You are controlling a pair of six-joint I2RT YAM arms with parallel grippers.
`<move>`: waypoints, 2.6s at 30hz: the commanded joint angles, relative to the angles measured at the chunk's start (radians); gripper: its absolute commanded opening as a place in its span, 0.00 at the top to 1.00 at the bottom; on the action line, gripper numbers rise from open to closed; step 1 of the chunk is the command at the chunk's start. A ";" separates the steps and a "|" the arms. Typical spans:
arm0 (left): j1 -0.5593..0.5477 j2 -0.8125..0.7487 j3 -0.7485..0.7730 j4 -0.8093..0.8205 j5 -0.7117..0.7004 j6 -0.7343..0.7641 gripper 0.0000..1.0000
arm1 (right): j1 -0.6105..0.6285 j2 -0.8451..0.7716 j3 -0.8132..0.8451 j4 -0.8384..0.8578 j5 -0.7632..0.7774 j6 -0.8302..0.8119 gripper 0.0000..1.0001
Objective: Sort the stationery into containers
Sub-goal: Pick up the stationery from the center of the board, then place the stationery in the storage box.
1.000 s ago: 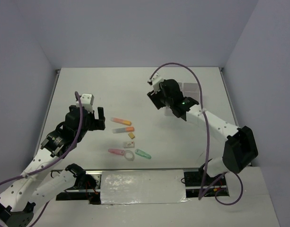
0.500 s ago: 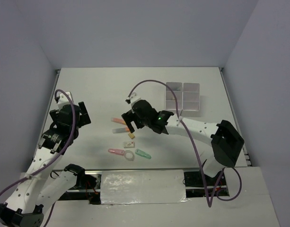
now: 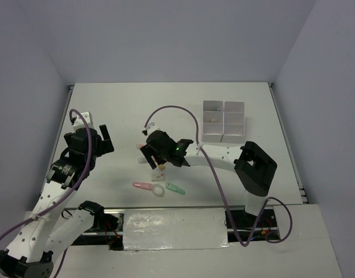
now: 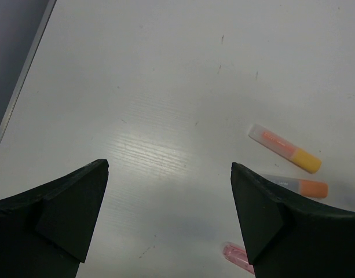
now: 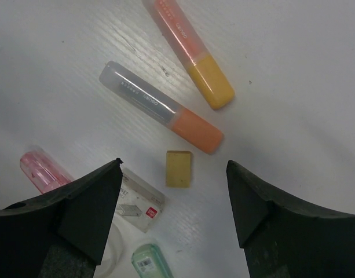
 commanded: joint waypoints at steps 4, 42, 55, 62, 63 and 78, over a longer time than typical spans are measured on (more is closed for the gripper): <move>0.007 -0.017 0.003 0.043 0.024 0.021 0.01 | 0.005 0.070 0.051 -0.027 -0.031 0.039 0.26; 0.007 -0.020 -0.002 0.054 0.051 0.032 0.01 | -0.194 -0.148 -0.010 -0.056 0.096 -0.019 0.82; 0.007 -0.017 -0.002 0.059 0.061 0.038 0.01 | -0.627 -0.153 0.074 -0.108 0.090 -0.102 0.79; 0.007 -0.018 -0.003 0.060 0.065 0.041 0.01 | -0.668 -0.125 0.071 -0.076 0.071 -0.122 0.74; 0.005 -0.018 -0.003 0.062 0.067 0.042 0.01 | -0.672 -0.122 0.072 -0.073 0.073 -0.123 0.74; 0.005 -0.017 -0.005 0.066 0.085 0.051 0.01 | -0.690 -0.102 0.077 -0.036 0.061 -0.145 0.40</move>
